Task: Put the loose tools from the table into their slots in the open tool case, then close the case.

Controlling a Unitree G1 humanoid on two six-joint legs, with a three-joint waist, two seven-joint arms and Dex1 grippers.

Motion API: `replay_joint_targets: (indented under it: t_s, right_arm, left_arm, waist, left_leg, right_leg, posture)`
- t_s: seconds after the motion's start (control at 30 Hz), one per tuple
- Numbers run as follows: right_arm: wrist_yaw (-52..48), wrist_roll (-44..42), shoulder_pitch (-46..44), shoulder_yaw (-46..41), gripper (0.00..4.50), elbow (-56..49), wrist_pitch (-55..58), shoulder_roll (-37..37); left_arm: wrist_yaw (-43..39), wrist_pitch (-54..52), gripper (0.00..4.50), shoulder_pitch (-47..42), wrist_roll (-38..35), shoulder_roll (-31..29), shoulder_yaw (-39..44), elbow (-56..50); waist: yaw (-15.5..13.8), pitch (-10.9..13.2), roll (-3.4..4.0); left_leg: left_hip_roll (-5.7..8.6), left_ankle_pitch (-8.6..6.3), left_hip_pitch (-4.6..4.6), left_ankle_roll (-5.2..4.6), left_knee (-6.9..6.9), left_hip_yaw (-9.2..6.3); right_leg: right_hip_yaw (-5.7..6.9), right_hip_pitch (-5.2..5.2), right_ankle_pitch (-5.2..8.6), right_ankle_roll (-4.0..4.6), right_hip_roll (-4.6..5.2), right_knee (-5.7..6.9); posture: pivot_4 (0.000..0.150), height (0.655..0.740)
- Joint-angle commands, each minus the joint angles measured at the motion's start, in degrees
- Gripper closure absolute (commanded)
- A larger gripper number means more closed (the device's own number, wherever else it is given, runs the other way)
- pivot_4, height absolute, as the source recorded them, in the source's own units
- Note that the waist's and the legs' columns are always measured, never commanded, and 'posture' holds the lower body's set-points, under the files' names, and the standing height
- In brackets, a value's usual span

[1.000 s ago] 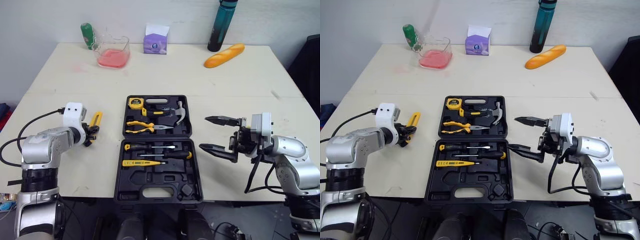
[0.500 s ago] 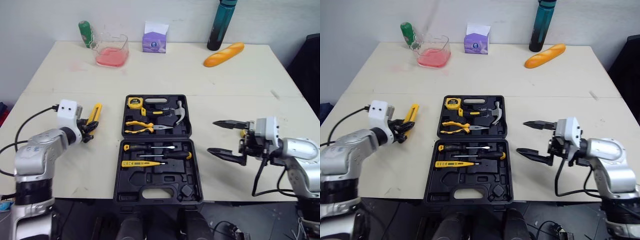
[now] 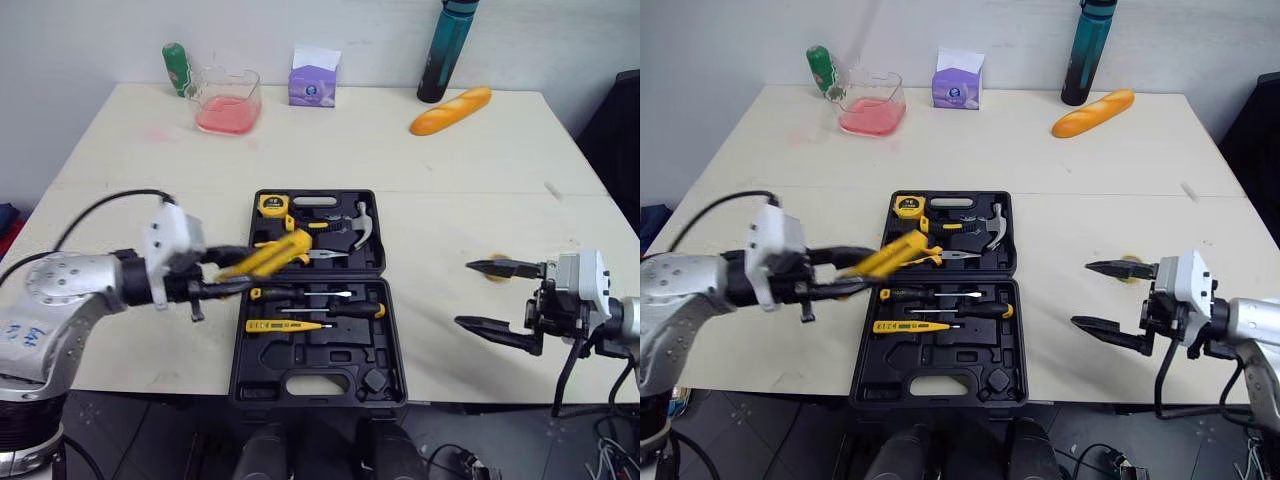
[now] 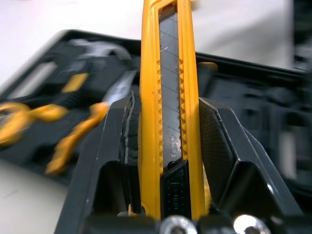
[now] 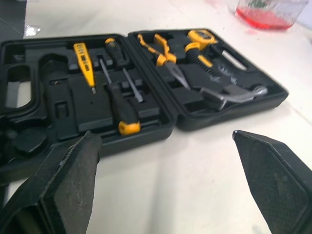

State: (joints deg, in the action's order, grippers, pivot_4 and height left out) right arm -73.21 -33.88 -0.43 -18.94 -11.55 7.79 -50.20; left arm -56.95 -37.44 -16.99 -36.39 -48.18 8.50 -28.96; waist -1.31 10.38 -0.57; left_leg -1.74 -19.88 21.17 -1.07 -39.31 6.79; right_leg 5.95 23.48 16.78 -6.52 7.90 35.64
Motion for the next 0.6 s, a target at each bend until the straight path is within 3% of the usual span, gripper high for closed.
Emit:
replay_joint_targets:
  t_s: [0.03,0.2,0.6]
  right_arm:
    - [-2.7,-0.7,0.2,-1.3,0.00,-2.7,-1.7,-1.6]
    - [-3.2,-2.0,1.4,-1.0,0.00,-4.4,-0.3,-1.3]
    - [-1.6,-1.8,3.5,0.6,0.00,-7.3,0.9,-0.5]
  left_arm:
    - [-0.8,-2.0,3.26,-0.8,-3.2,-0.1,-3.9,-5.4]
    - [-1.8,0.8,3.26,0.6,3.4,-2.0,-11.7,-6.2]
    - [1.8,2.1,3.26,1.2,12.2,-0.3,-22.1,-6.4]
  waist:
    - [0.0,0.0,0.00]
    - [0.1,0.0,0.00]
    - [-0.1,0.0,0.00]
  left_leg:
    - [0.00,0.00,0.00,-0.01,0.00,0.00]
    - [-0.05,0.02,-0.04,0.04,0.00,-0.01]
    - [-0.07,0.01,-0.01,0.02,-0.01,-0.05]
  right_leg:
    - [-0.02,0.00,-0.01,-0.01,0.00,0.00]
    - [-0.05,0.00,0.00,0.03,-0.22,-0.04]
    - [-0.09,-0.01,0.00,0.04,-0.20,-0.10]
  posture:
    - [0.150,0.7400]
    - [0.150,0.7400]
    - [0.150,0.7400]
